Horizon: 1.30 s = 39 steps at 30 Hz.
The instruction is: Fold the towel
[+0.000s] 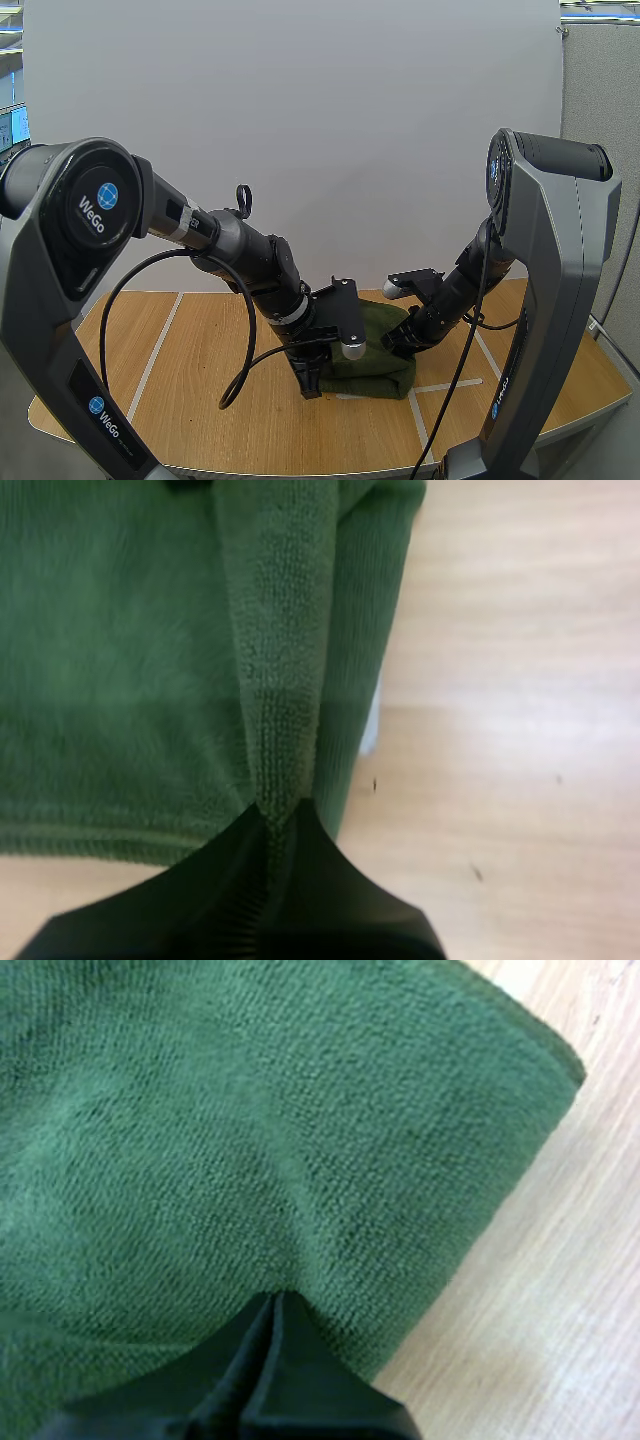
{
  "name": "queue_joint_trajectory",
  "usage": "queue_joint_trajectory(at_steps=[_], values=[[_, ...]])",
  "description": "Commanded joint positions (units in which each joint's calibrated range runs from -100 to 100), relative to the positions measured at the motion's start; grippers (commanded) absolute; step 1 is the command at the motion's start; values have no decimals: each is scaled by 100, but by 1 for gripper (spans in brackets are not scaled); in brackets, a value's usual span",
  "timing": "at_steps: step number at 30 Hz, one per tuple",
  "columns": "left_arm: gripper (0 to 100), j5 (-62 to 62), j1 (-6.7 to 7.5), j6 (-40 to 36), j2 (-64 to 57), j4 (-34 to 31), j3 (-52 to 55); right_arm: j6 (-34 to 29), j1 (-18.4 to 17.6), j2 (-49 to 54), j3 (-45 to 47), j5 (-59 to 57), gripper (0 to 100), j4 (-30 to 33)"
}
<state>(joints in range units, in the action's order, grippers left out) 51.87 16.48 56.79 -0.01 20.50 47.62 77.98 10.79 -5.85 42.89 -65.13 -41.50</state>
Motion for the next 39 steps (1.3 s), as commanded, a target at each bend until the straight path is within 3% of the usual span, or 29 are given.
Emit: queue_joint_trajectory(at_steps=[1, 9, 11, 14, 19, 21, 25, 28, 29, 30, 32, 33, 39], values=[[0, 589, -259, -238, 0, -367, 34, 72, -6, -106, 26, 614, 0, 151], [0, 530, -293, -229, 0, -188, 34, 72, -6, -106, 26, 614, 0, 151], [6, 530, -293, -276, 0, -188, 34, 72, -6, -106, 26, 614, 0, 151], [28, 552, -293, -459, -26, -188, 22, 72, -6, -106, 26, 614, 0, 151], [85, 534, -293, -598, -496, -188, 22, 72, -6, -81, 26, 596, 0, 151], [93, 534, -293, -598, -778, -188, 22, 72, -6, -21, 26, 550, 0, 139], [81, 519, -293, -598, -1284, -188, 22, 72, -6, 384, 26, 126, 0, 101], [66, 519, -293, -598, -1528, -188, 22, -2, -6, 739, 26, -346, 0, 116], [51, 519, -293, -598, -1671, -156, 22, -73, -6, 914, 26, -520, 0, 147], [46, 519, -293, -598, -1702, -148, 22, -106, -6, 1164, 26, -687, 0, 149], [5, 519, -293, -601, -1837, 90, 22, -241, -6, 1554, 26, -872, 0, 304], [0, 540, -293, -601, -1848, 187, 22, -357, -6, 1828, 26, -1076, 0, 461], [0, 554, -293, -912, -1848, 382, 22, -550, -6, 2563, 26, -2248, 0, 782]])
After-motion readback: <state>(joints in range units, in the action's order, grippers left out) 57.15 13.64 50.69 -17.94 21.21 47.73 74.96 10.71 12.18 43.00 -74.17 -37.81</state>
